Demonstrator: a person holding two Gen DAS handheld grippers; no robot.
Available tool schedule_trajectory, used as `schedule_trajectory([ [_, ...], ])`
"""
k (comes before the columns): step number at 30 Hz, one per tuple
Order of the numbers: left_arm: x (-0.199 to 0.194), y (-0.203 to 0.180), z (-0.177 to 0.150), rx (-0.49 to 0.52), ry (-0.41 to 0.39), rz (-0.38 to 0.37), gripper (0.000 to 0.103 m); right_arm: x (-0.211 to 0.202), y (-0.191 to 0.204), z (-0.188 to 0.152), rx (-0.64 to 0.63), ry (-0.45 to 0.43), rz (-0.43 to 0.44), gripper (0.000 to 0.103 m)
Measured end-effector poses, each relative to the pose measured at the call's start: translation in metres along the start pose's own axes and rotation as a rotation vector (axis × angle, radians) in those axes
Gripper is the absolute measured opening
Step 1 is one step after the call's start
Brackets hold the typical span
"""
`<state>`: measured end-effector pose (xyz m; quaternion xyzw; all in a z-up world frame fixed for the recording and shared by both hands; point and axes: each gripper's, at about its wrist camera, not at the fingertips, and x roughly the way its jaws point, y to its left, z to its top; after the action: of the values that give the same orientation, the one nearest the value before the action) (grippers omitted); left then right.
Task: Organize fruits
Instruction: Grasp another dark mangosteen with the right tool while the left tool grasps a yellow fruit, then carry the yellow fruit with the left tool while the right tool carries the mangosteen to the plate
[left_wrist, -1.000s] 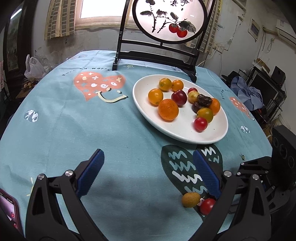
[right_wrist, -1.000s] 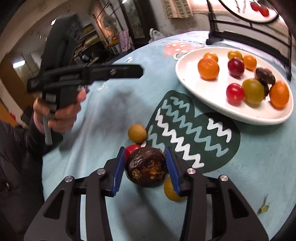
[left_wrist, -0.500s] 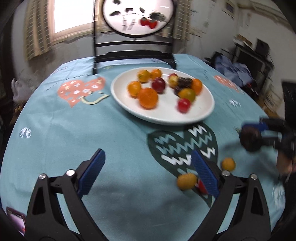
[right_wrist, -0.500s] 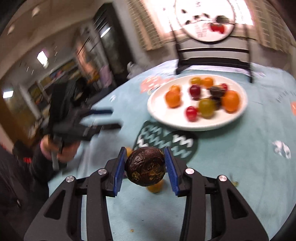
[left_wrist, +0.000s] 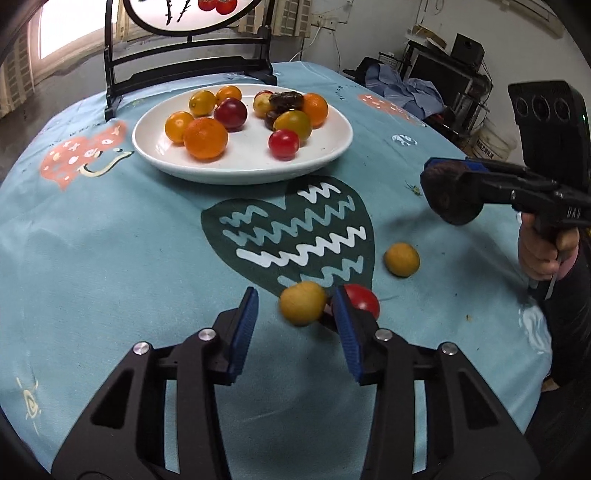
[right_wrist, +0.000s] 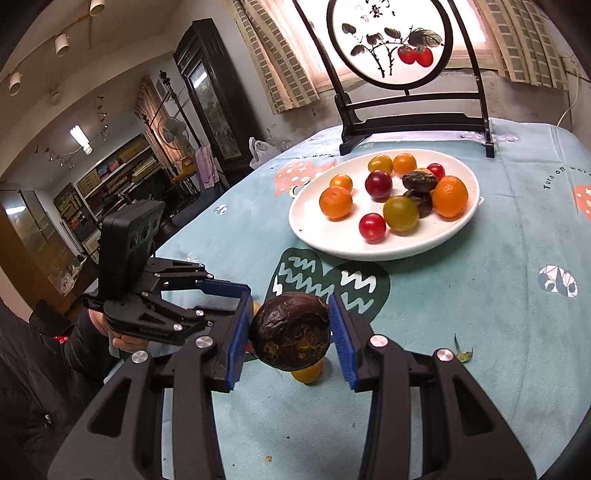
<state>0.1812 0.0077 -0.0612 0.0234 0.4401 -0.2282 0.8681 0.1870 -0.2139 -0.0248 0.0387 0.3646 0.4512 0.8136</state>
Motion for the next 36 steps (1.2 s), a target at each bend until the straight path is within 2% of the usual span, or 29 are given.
schedule_trajectory([
  [2, -0.002, 0.003, -0.002, -0.013, 0.004, -0.027, 0.042, 0.0, 0.0, 0.0, -0.002, 0.001, 0.0, 0.043],
  [8, 0.008, 0.008, 0.004, -0.047, 0.022, -0.013, 0.043, 0.002, 0.003, 0.0, -0.008, 0.011, -0.001, 0.043],
  [11, 0.01, 0.001, 0.006, -0.021, 0.022, 0.003, 0.038, 0.004, 0.004, 0.0, -0.01, 0.016, -0.007, 0.043],
  [13, 0.009, 0.002, 0.005, -0.038, 0.033, -0.011, 0.028, 0.003, 0.004, 0.0, -0.009, 0.015, -0.008, 0.043],
  [14, 0.007, 0.001, 0.004, -0.043, 0.037, -0.022, 0.026, 0.003, 0.004, 0.0, -0.008, 0.015, -0.009, 0.043],
  [21, 0.011, 0.001, 0.008, -0.061, 0.033, -0.016, 0.026, 0.004, 0.007, 0.0, -0.023, 0.022, -0.013, 0.043],
  [29, -0.004, -0.006, 0.01, -0.061, -0.029, 0.048, 0.026, 0.001, 0.008, 0.002, -0.02, 0.007, -0.012, 0.043],
  [36, -0.023, -0.006, 0.033, -0.051, -0.108, 0.125, 0.026, -0.001, 0.009, 0.016, -0.011, -0.034, -0.018, 0.043],
])
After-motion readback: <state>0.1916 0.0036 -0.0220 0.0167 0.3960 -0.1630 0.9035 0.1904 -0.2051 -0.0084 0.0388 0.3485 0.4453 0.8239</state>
